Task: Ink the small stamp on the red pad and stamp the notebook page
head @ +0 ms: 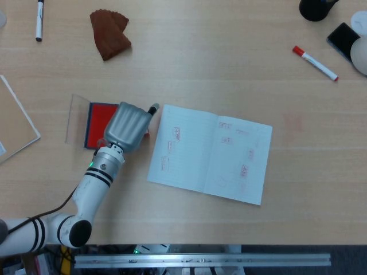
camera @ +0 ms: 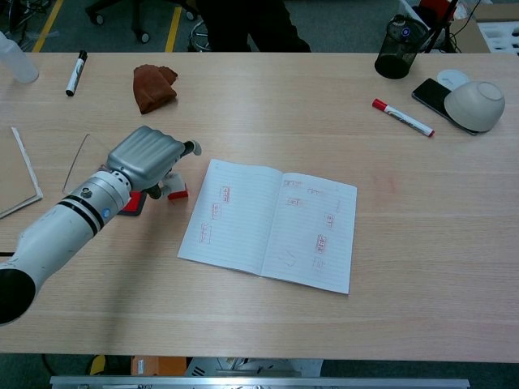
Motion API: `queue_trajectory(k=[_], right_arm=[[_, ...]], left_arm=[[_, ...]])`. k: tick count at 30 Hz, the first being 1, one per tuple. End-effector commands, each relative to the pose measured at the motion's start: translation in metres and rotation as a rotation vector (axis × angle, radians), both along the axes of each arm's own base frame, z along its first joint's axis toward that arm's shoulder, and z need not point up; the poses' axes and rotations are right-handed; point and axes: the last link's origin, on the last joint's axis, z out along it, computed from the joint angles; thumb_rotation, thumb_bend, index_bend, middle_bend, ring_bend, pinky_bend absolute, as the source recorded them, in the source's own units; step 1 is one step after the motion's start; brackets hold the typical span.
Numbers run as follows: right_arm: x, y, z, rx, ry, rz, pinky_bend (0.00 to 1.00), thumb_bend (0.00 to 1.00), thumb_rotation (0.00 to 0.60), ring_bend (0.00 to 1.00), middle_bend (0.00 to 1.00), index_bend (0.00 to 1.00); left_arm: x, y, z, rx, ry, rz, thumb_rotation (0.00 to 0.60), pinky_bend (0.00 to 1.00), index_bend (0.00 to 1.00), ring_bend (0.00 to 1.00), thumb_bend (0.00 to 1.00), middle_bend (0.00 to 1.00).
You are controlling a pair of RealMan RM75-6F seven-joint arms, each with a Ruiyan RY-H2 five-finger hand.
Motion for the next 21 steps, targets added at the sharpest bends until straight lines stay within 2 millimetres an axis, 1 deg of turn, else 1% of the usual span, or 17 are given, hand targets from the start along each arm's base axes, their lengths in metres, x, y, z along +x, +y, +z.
queue_trajectory(k=[1, 11, 18, 21], right_arm=[[0.000, 0.000, 0.000, -0.001, 0.001, 0.000, 0.15, 0.30, 0.600, 0.09, 0.18, 0.11], [0.001, 0.002, 0.001, -0.002, 0.004, -0.004, 0.15, 0.30, 0.600, 0.09, 0.18, 0.11], [0.001, 0.002, 0.001, -0.002, 0.004, -0.007, 0.15, 0.30, 0.600, 0.09, 0.18, 0.11], [0.001, 0.002, 0.000, -0.001, 0.003, -0.005, 0.15, 0.30, 0.600, 0.09, 0.18, 0.11]], left_arm=[[-0.002, 0.001, 0.000, 0.007, -0.002, 0.000, 0.600, 1.00, 0.21, 0.97, 0.22, 0.95], [-0.001, 0.010, -0.002, 0.046, 0.037, -0.061, 0.600, 1.00, 0.21, 0.97, 0.22, 0.95], [-0.004, 0.012, -0.003, 0.037, 0.014, -0.024, 0.600, 1.00, 0.21, 0.97, 0.22, 0.95], [-0.004, 0.010, -0.001, 0.033, 0.012, -0.016, 0.600, 1.00, 0.23, 0.97, 0.22, 0.95]])
